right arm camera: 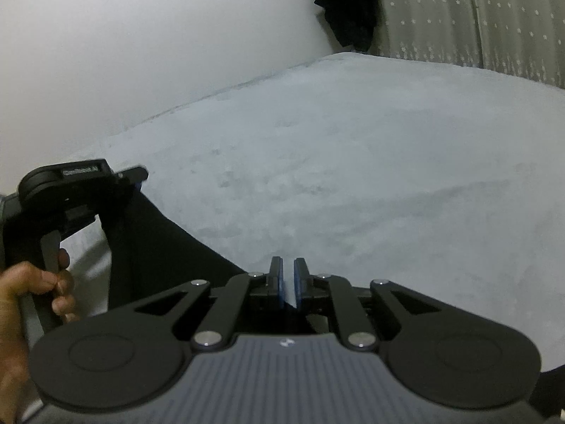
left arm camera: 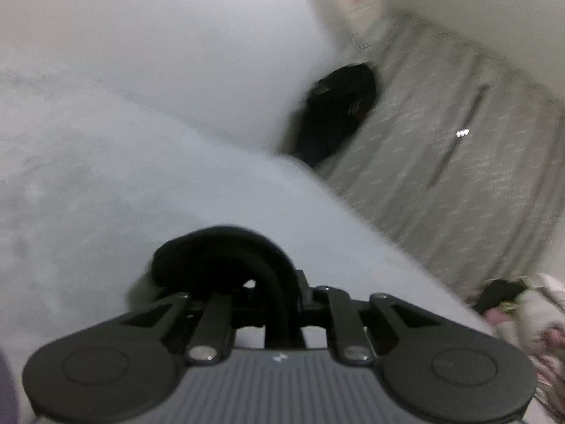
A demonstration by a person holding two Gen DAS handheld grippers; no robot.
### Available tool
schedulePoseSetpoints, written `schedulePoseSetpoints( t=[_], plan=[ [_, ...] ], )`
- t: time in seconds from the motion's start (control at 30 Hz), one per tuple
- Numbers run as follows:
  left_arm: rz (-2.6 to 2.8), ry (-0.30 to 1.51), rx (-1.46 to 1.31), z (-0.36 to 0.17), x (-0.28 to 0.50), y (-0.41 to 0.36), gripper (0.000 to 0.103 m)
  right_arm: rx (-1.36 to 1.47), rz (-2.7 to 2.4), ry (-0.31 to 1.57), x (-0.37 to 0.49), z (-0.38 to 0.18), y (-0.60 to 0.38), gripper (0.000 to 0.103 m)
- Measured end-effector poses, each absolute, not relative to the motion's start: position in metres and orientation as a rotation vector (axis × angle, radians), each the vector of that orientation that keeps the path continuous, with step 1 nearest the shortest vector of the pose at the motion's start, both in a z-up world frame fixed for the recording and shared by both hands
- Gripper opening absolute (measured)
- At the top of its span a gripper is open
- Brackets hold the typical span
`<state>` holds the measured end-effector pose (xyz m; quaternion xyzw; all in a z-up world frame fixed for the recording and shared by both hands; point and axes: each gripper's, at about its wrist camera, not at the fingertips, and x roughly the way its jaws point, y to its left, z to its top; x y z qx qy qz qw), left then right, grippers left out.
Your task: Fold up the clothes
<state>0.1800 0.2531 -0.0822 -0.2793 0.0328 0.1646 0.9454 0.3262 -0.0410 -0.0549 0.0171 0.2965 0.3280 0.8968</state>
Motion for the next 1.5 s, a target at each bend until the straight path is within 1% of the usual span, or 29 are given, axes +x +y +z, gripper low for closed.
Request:
schedulePoseSetpoints(
  t=[0.07, 0.1, 0.23, 0.27, 0.3, 0.33, 0.37, 0.4, 0.43, 0.47, 0.5, 0.6, 0.73, 0.8, 0.97, 1.07, 1.1, 1.3, 1.33, 1.4, 1.5],
  plan=[
    [0.226, 0.026, -0.514, -0.076, 0.178, 0.244, 0.013, 0.063, 0.685, 0.609, 0.327, -0.052, -0.044, 0.012],
    [0.146, 0.035, -0.492, -0.074, 0.179, 0.238, 0.013, 0.078, 0.690, 0.607, 0.328, -0.052, -0.044, 0.012],
    [-0.164, 0.248, -0.335, -0.069, 0.194, 0.204, 0.014, 0.137, 0.700, 0.615, 0.332, -0.047, -0.053, 0.013],
    [-0.208, 0.316, -0.274, -0.071, 0.199, 0.192, 0.016, 0.152, 0.700, 0.618, 0.333, -0.046, -0.056, 0.014],
    [-0.244, 0.388, -0.208, -0.074, 0.204, 0.180, 0.018, 0.167, 0.697, 0.624, 0.335, -0.046, -0.059, 0.015],
    [-0.266, 0.437, -0.176, -0.077, 0.208, 0.173, 0.020, 0.183, 0.690, 0.630, 0.337, -0.046, -0.061, 0.019],
    [-0.285, 0.481, -0.152, -0.081, 0.212, 0.168, 0.024, 0.198, 0.678, 0.637, 0.339, -0.046, -0.064, 0.024],
    [-0.305, 0.525, -0.128, -0.084, 0.215, 0.162, 0.031, 0.209, 0.665, 0.644, 0.341, -0.046, -0.068, 0.028],
    [-0.314, 0.538, -0.132, -0.084, 0.215, 0.162, 0.035, 0.220, 0.656, 0.649, 0.343, -0.046, -0.071, 0.035],
    [-0.322, 0.544, -0.143, -0.083, 0.214, 0.163, 0.042, 0.232, 0.647, 0.654, 0.344, -0.045, -0.074, 0.039],
    [-0.330, 0.550, -0.154, -0.082, 0.212, 0.164, 0.048, 0.248, 0.650, 0.658, 0.345, -0.045, -0.077, 0.039],
    [-0.350, 0.562, -0.208, -0.078, 0.209, 0.172, 0.058, 0.311, 0.669, 0.667, 0.349, -0.044, -0.086, 0.041],
    [-0.305, 0.558, -0.255, -0.065, 0.205, 0.172, 0.059, 0.379, 0.677, 0.683, 0.350, -0.044, -0.094, 0.042],
    [-0.246, 0.536, -0.255, -0.054, 0.205, 0.171, 0.056, 0.381, 0.671, 0.682, 0.349, -0.042, -0.095, 0.042],
    [-0.149, 0.502, -0.266, -0.028, 0.217, 0.166, 0.055, 0.440, 0.686, 0.668, 0.349, -0.037, -0.106, 0.042],
    [-0.090, 0.593, -0.262, -0.029, 0.247, 0.156, 0.053, 0.482, 0.689, 0.664, 0.352, -0.036, -0.111, 0.042],
    [-0.067, 0.622, -0.270, -0.031, 0.256, 0.156, 0.049, 0.491, 0.687, 0.663, 0.352, -0.036, -0.112, 0.042],
    [0.078, 0.739, -0.229, -0.046, 0.287, 0.154, 0.046, 0.548, 0.685, 0.657, 0.353, -0.036, -0.121, 0.042],
    [0.089, 0.754, -0.215, -0.050, 0.292, 0.152, 0.042, 0.550, 0.684, 0.655, 0.353, -0.035, -0.121, 0.042],
    [0.098, 0.772, -0.204, -0.055, 0.297, 0.152, 0.008, 0.557, 0.685, 0.654, 0.353, -0.035, -0.122, 0.042],
    [0.112, 0.735, -0.216, -0.055, 0.299, 0.151, 0.006, 0.559, 0.681, 0.658, 0.355, -0.036, -0.120, 0.042]
  ],
)
